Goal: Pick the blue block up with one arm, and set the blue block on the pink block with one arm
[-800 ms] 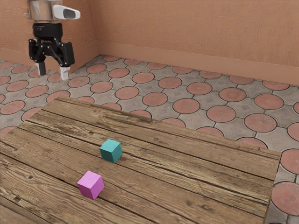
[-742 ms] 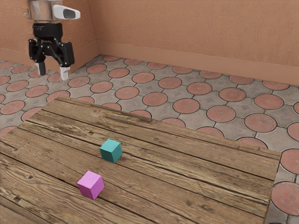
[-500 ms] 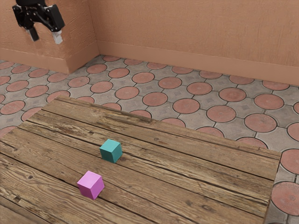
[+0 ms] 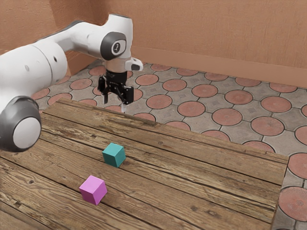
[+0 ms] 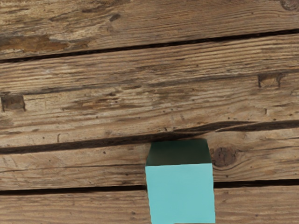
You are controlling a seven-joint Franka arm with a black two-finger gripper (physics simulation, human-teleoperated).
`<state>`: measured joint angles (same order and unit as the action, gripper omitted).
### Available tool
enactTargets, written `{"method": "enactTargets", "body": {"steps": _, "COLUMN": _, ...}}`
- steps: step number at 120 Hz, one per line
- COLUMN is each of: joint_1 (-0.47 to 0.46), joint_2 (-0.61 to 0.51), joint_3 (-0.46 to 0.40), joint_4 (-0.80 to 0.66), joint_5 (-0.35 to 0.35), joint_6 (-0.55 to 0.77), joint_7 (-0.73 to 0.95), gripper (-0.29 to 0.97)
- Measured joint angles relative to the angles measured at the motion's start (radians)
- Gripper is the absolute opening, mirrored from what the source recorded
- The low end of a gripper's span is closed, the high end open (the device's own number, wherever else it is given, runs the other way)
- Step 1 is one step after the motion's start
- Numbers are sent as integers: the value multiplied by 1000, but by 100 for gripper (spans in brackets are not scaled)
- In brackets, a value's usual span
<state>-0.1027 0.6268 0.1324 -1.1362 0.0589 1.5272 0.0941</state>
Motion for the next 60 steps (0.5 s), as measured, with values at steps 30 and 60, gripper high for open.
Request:
{"method": "enactTargets", "body": {"steps": 30, "joint_1": 5, "joint_2": 90, "joint_3": 60, "joint_4": -101, "joint_5": -76, "joint_6": 226, "joint_7": 26, "gripper": 68}}
{"method": "enactTargets", "body": {"steps": 60, "joint_1": 6, "joint_2": -71, "joint_3": 29, "joint_4": -309, "joint_5": -77, "joint_6": 388, "joint_7": 38, "gripper": 68}}
